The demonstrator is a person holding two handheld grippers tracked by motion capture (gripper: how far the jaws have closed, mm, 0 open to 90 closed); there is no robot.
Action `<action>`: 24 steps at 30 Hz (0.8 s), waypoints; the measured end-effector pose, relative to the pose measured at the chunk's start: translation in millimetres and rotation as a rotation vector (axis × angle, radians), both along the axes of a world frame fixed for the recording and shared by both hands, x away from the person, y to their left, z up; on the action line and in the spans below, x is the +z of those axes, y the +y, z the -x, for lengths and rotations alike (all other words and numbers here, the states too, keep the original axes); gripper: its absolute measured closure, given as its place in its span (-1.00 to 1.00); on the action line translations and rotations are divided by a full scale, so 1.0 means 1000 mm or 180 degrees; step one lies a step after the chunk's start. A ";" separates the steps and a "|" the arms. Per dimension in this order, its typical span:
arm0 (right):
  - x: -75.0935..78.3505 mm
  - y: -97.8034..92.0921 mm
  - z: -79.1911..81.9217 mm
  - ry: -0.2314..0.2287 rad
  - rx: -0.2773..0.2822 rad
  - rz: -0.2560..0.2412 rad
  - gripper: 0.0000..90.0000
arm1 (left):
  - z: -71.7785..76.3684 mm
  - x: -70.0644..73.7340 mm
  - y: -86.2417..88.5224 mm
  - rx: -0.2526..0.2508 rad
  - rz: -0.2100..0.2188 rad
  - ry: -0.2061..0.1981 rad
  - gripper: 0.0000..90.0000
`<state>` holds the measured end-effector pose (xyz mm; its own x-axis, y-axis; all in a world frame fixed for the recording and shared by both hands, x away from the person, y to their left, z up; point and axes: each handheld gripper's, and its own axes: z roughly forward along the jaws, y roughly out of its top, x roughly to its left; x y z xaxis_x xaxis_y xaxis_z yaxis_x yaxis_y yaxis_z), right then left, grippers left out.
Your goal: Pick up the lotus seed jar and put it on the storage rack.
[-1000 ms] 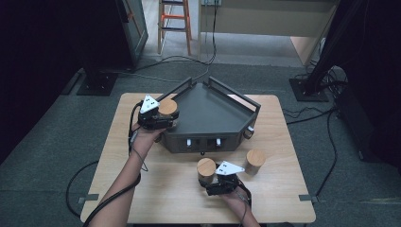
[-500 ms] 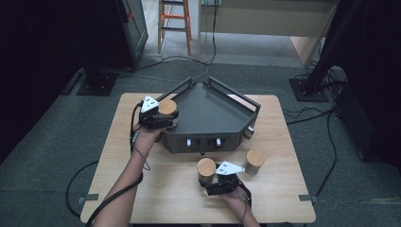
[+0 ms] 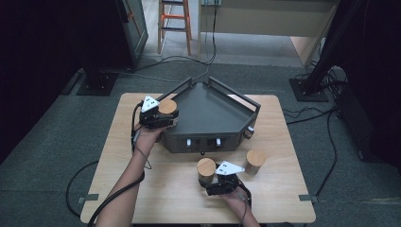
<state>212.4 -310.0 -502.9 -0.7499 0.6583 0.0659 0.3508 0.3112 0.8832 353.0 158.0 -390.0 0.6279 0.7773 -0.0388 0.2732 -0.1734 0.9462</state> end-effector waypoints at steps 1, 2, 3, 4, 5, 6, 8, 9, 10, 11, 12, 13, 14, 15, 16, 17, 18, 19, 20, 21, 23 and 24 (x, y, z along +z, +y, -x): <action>0.000 0.000 0.000 -0.0001 0.0002 0.0001 -0.72 | 0.000 0.000 0.000 -0.0001 -0.0002 -0.0002 -0.44; 0.000 0.000 0.000 -0.0004 0.0004 0.0006 -0.72 | 0.000 0.000 0.000 -0.0001 0.0000 -0.0006 -0.44; 0.000 0.000 0.000 -0.0008 0.0006 0.0006 -0.72 | 0.000 -0.001 0.000 0.0000 0.0001 -0.0012 -0.44; 0.000 0.000 0.000 -0.0010 0.0006 0.0005 -0.72 | 0.001 -0.002 0.000 0.0000 0.0012 -0.0021 -0.44; 0.000 0.000 0.000 -0.0010 0.0008 0.0000 -0.72 | 0.001 -0.003 0.001 -0.0001 0.0019 -0.0028 -0.44; 0.000 -0.001 0.000 -0.0011 0.0011 -0.0007 -0.72 | 0.001 -0.003 0.001 -0.0001 0.0021 -0.0034 -0.44; -0.001 -0.001 0.000 -0.0010 0.0012 -0.0018 -0.72 | 0.001 -0.003 0.001 -0.0003 0.0020 -0.0039 -0.44; -0.001 -0.002 0.000 -0.0007 0.0013 -0.0022 -0.72 | 0.001 -0.004 0.001 -0.0003 0.0017 -0.0042 -0.44; -0.001 -0.001 0.000 -0.0005 0.0016 -0.0021 -0.72 | 0.001 -0.004 0.001 -0.0004 0.0023 -0.0047 -0.44; -0.001 -0.001 0.000 -0.0007 0.0017 -0.0018 -0.72 | 0.001 -0.005 0.001 -0.0004 0.0031 -0.0049 -0.44; -0.001 -0.001 0.000 -0.0008 0.0019 -0.0013 -0.72 | 0.002 -0.006 0.002 -0.0010 0.0047 -0.0058 -0.45; 0.000 -0.001 0.000 -0.0007 0.0022 -0.0006 -0.72 | 0.002 -0.006 0.002 -0.0015 0.0045 -0.0068 -0.45; 0.000 -0.001 0.000 -0.0008 0.0024 -0.0004 -0.72 | 0.002 -0.007 0.003 -0.0018 0.0038 -0.0074 -0.45; 0.000 -0.001 0.000 -0.0008 0.0025 -0.0004 -0.72 | 0.002 -0.007 0.003 -0.0019 0.0036 -0.0077 -0.45; 0.000 -0.001 0.000 -0.0007 0.0023 -0.0006 -0.72 | 0.003 -0.008 0.003 -0.0022 0.0044 -0.0091 -0.46; 0.000 -0.001 0.000 -0.0006 0.0022 -0.0006 -0.72 | 0.003 -0.008 0.003 -0.0026 0.0042 -0.0095 -0.53; 0.000 -0.001 0.000 -0.0007 0.0024 -0.0002 -0.72 | 0.003 -0.008 0.003 -0.0029 0.0041 -0.0093 -0.53; 0.000 0.000 0.000 -0.0008 0.0022 -0.0001 -0.72 | 0.004 -0.008 0.003 -0.0033 0.0051 -0.0099 -0.53; 0.000 0.000 0.000 -0.0007 0.0022 0.0002 -0.72 | 0.005 -0.008 0.004 -0.0032 0.0056 -0.0110 -0.53; 0.000 0.000 0.000 -0.0009 0.0023 0.0005 -0.72 | 0.005 -0.008 0.005 -0.0033 0.0057 -0.0114 -0.55; 0.000 0.000 0.000 -0.0007 0.0023 0.0008 -0.72 | 0.007 -0.008 0.006 -0.0035 0.0077 -0.0123 -0.56; 0.000 0.000 0.000 -0.0008 0.0025 0.0012 -0.72 | 0.006 -0.008 0.007 -0.0038 0.0081 -0.0125 -0.65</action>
<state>212.6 -309.5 -502.9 -0.7551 0.6527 0.0616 0.3463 0.3173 0.8828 346.7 164.9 -398.4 0.6386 0.7688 -0.0336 0.2338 -0.1522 0.9603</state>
